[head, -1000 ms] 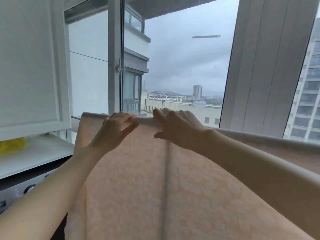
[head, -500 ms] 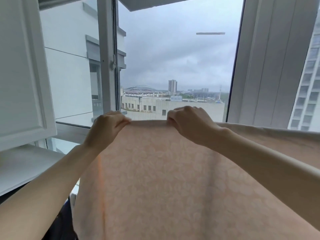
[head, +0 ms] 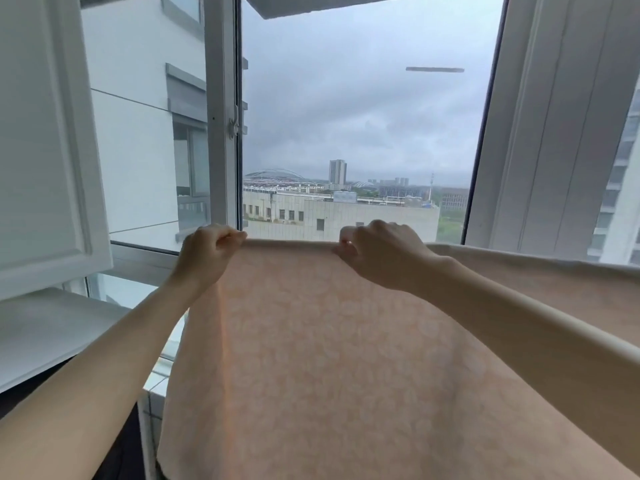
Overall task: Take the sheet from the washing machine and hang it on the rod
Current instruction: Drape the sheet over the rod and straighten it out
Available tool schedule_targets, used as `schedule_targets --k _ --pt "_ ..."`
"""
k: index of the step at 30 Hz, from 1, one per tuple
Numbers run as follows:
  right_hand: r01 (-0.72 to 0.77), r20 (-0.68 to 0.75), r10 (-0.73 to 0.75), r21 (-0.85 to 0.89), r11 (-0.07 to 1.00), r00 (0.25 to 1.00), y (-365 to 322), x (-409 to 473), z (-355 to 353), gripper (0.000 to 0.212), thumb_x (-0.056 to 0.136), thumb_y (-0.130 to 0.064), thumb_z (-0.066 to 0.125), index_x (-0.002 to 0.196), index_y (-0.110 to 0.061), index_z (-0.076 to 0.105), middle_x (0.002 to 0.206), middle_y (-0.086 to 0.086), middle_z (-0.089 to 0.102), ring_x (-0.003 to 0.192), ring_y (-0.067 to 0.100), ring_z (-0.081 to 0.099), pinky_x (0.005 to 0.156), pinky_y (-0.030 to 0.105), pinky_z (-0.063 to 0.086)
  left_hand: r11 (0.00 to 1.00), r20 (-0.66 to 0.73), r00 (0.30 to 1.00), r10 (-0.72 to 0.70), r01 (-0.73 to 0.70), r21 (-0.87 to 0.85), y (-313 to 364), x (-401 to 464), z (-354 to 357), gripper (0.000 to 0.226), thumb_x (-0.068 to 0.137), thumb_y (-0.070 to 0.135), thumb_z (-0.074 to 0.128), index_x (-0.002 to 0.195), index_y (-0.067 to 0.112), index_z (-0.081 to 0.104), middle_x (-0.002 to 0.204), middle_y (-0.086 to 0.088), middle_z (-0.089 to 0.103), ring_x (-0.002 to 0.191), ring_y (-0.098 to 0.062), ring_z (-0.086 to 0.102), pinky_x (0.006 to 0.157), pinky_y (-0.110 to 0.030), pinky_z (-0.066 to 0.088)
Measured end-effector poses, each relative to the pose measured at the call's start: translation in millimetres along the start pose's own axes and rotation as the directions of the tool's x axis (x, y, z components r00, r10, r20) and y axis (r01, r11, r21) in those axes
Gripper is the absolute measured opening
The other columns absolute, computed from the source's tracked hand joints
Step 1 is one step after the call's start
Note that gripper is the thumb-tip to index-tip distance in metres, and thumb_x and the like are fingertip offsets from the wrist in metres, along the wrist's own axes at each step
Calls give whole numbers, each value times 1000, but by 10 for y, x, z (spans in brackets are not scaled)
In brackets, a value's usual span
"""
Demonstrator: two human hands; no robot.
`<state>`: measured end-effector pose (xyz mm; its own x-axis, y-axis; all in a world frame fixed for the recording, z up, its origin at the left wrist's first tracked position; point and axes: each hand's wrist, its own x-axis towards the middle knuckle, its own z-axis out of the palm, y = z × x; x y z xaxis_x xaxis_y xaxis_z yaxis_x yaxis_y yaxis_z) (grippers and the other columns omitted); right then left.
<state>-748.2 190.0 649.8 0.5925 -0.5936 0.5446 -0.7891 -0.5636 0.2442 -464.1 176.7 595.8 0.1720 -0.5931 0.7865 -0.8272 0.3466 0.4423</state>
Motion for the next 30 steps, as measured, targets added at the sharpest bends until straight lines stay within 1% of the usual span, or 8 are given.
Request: schedule_targets --k 3,6,9,12,15,18,25,30 --pt "34 -10 -34 -12 999 999 -176 146 142 28 99 -39 38 89 -16 49 73 2 57 63 24 54 64 36 49 989 -18 995 -101 98 -115 -144 -58 -39 25 95 27 56 108 10 70 103 -2 67 92 -16 59 79 -25 40" --pt "59 -12 -59 -15 998 998 -370 320 273 20 99 -32 40 94 -14 48 79 4 62 67 25 59 66 39 53 991 9 992 -123 124 -45 -337 -178 -36 31 97 34 51 112 9 63 95 1 63 84 -19 60 72 -29 44" --pt "67 -29 -68 -20 998 997 -618 498 367 19 99 -31 42 98 -13 47 84 5 62 71 25 60 67 39 51 989 112 985 -134 125 81 -509 -351 -23 19 97 21 52 92 3 58 70 -5 57 65 -25 52 60 -31 38" --pt "85 -43 -85 -5 996 995 -898 685 457 21 98 -32 46 102 -11 47 87 5 59 71 23 58 71 39 51 988 110 986 -125 114 104 -681 -525 -118 13 93 13 56 83 4 58 64 -2 54 58 -19 46 52 -14 31" --pt "104 -70 -101 40 994 992 -1224 873 548 32 96 -33 50 118 -9 48 105 8 58 87 24 58 73 32 42 988 171 975 -143 132 74 -898 -705 -269 13 91 21 61 96 11 65 81 1 67 69 -13 59 61 -17 40" --pt "173 -117 -167 48 984 979 -1612 1031 653 39 95 -32 50 126 -8 46 121 12 53 109 29 54 90 42 46 982 190 964 -184 171 81 -1113 -900 -470 21 90 26 63 107 14 65 85 5 66 73 -9 61 66 -16 43" --pt "333 -111 -316 201 921 942 -2573 1347 1100 35 95 -35 48 119 -10 49 115 9 58 110 28 53 85 40 45 927 206 937 -283 212 309 -1738 -1414 -1133 27 92 28 59 116 17 61 87 7 66 81 -11 64 76 -36 56" --pt "405 -57 -414 363 839 909 -3246 1442 1646 33 96 -32 46 121 -10 50 114 8 60 111 28 52 79 36 46 820 58 897 -438 373 435 -2177 -1786 -1645 23 95 29 53 115 21 61 90 10 65 82 -10 61 72 -32 53"
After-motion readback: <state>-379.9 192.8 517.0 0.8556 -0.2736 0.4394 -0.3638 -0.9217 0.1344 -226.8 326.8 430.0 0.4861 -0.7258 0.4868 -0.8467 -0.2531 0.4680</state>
